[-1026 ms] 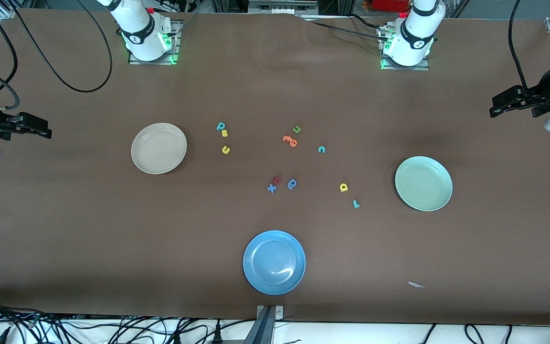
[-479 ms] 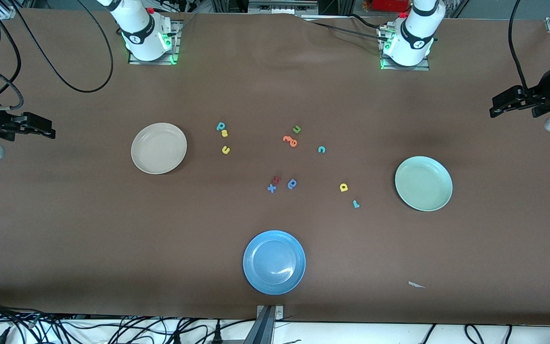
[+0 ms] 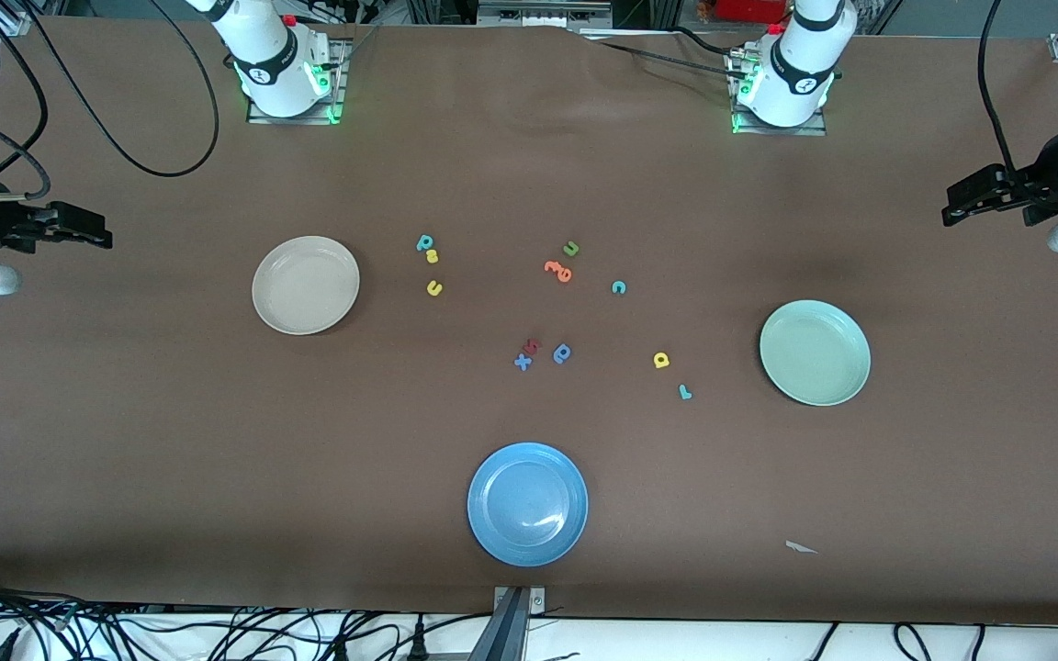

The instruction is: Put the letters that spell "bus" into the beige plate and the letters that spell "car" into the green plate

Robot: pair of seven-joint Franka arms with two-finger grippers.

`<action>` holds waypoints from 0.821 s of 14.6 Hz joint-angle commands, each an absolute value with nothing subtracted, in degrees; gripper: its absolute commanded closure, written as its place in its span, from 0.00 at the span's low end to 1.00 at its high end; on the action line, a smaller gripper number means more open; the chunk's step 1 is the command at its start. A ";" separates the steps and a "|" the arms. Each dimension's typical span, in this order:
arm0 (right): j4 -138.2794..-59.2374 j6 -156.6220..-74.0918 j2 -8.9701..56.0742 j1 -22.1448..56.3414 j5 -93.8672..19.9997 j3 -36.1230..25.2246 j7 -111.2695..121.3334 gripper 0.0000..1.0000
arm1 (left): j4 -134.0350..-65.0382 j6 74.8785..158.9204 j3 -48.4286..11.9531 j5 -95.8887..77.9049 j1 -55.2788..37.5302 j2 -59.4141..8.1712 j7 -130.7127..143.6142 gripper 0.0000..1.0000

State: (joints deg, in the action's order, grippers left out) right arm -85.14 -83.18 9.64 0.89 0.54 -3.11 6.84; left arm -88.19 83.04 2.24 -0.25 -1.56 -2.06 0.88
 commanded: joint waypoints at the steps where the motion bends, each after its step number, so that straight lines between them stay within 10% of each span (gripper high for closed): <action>1: -85.34 -81.65 9.05 0.88 0.53 -3.51 7.12 0.00 | -88.42 83.41 2.11 1.76 -1.50 -1.58 -0.35 0.00; 12: -85.34 -79.10 9.67 1.23 -0.44 -1.58 6.42 0.00 | -88.42 83.41 2.11 1.76 -1.49 -1.67 -0.35 0.00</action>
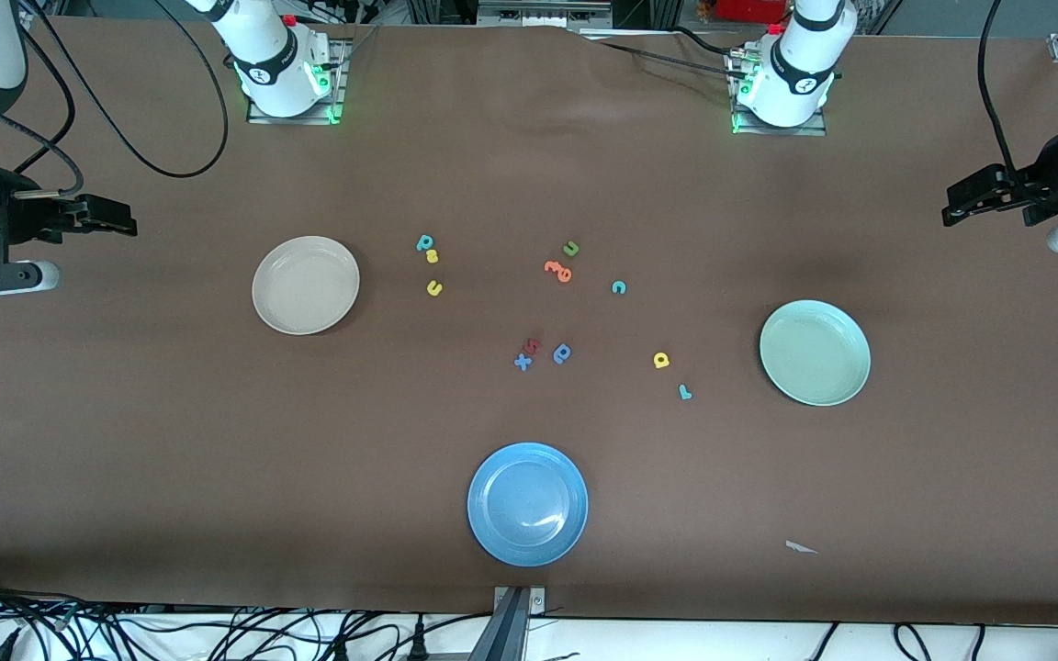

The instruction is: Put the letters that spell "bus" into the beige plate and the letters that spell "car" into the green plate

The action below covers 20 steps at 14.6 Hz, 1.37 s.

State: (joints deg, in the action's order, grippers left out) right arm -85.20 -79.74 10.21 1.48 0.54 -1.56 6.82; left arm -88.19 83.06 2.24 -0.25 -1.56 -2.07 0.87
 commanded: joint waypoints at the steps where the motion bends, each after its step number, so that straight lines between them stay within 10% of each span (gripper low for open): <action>1: -85.34 -79.19 9.75 1.23 -0.44 -1.67 6.42 0.00 | -88.42 83.41 2.11 1.76 -1.49 -1.58 -0.35 0.00; 20: -85.34 -80.68 10.02 0.97 -1.50 -1.76 6.33 0.00 | -88.68 83.85 2.20 1.76 -1.49 -1.67 -0.35 0.00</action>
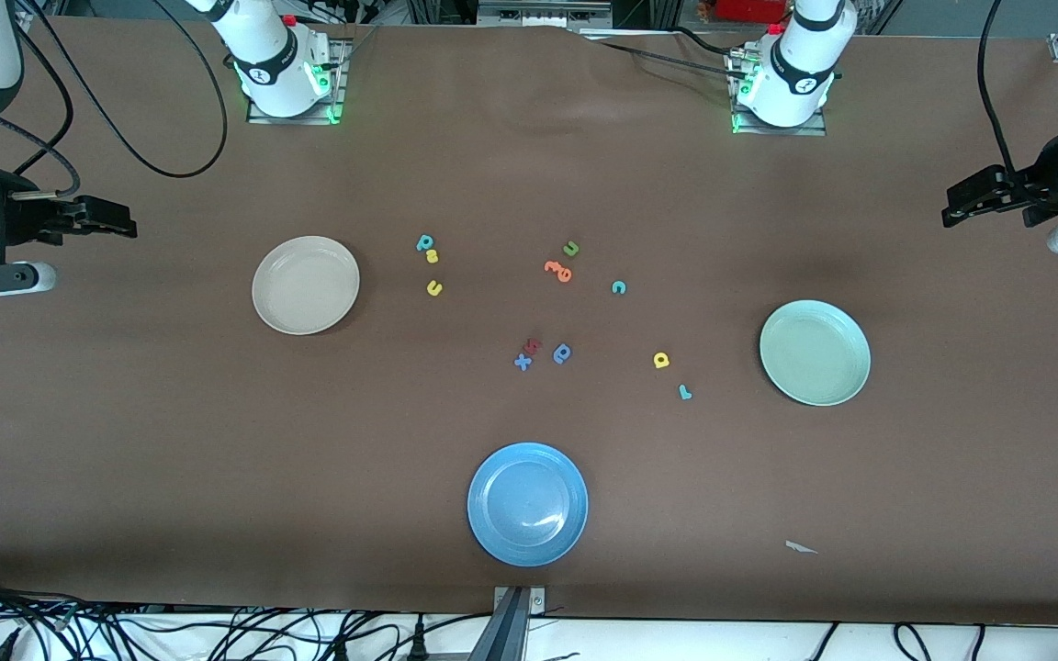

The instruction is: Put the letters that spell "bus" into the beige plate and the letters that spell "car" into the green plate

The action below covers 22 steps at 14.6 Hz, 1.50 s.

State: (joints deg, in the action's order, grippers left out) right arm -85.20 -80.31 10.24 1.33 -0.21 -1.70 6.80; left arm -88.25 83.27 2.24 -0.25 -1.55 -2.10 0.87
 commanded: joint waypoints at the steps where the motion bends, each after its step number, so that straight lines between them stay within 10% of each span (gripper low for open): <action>1: -85.34 -80.68 10.02 0.88 -1.49 -1.84 6.33 0.00 | -88.68 83.85 2.20 1.76 -1.49 -1.67 -0.35 0.00; 22: -85.08 -84.03 15.47 -1.59 -2.11 -2.29 11.87 0.00 | -88.68 83.85 2.11 1.76 -1.58 -2.20 -0.26 0.00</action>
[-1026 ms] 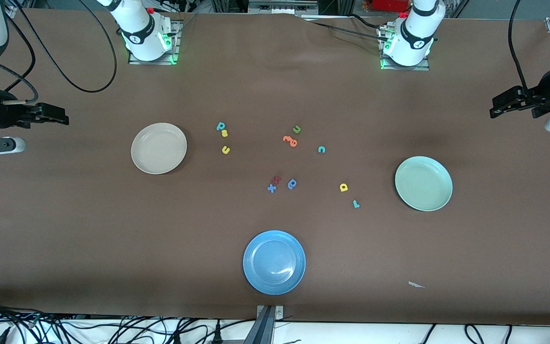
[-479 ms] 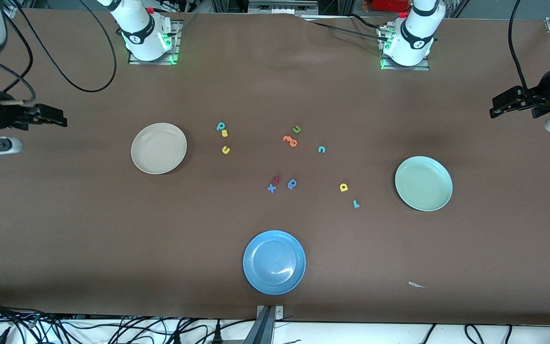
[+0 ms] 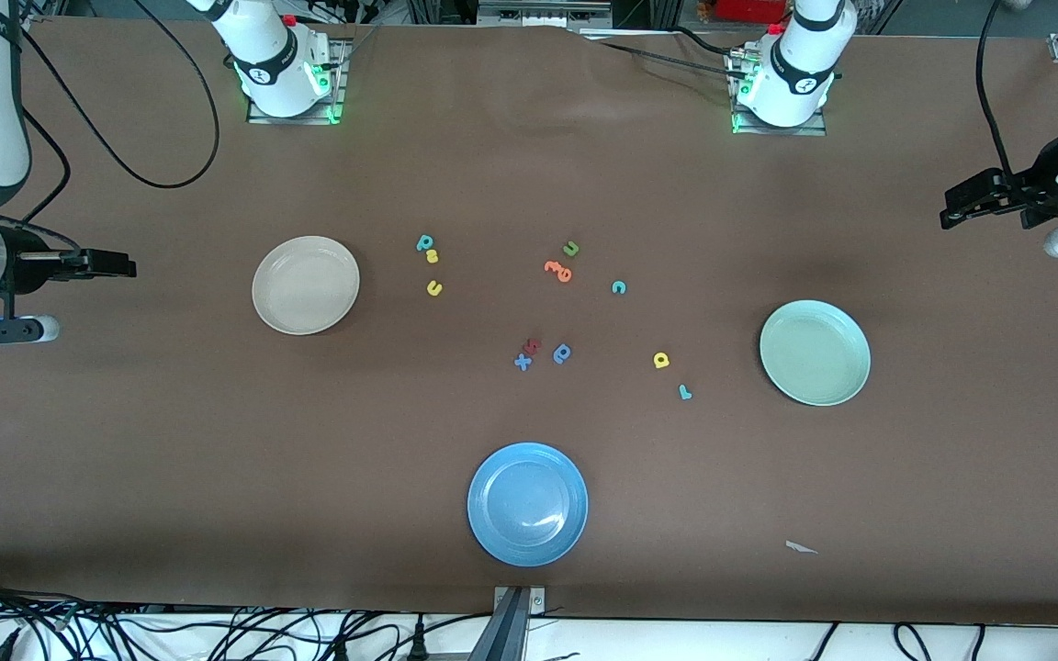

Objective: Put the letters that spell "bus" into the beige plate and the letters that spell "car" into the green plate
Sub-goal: 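Grasp the yellow letter with the left gripper while the right gripper reaches letters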

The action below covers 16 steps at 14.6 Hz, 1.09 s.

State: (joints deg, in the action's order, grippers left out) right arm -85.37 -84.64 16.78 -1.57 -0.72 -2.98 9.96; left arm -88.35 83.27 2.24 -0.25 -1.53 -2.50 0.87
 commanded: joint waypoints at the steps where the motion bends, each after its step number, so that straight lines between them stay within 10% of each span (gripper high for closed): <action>1: -84.38 -83.50 15.38 -1.23 -2.02 -2.02 11.60 0.00 | -88.68 84.02 2.11 1.76 -1.58 -2.37 0.00 0.00; 10: -80.51 -83.93 16.00 2.01 -2.20 -1.23 8.56 0.00 | -89.30 91.39 -3.76 -2.72 -3.52 -13.07 10.70 0.00; 16: -80.42 -84.46 18.62 3.16 -7.29 -1.67 3.50 0.00 | -95.36 112.73 -11.43 -2.03 -7.63 -24.59 30.38 0.00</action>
State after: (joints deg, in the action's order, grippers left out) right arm -81.71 -84.67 16.54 3.81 -5.68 -1.10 2.82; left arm -93.86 107.45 -11.07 -2.12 -5.05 -22.04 24.40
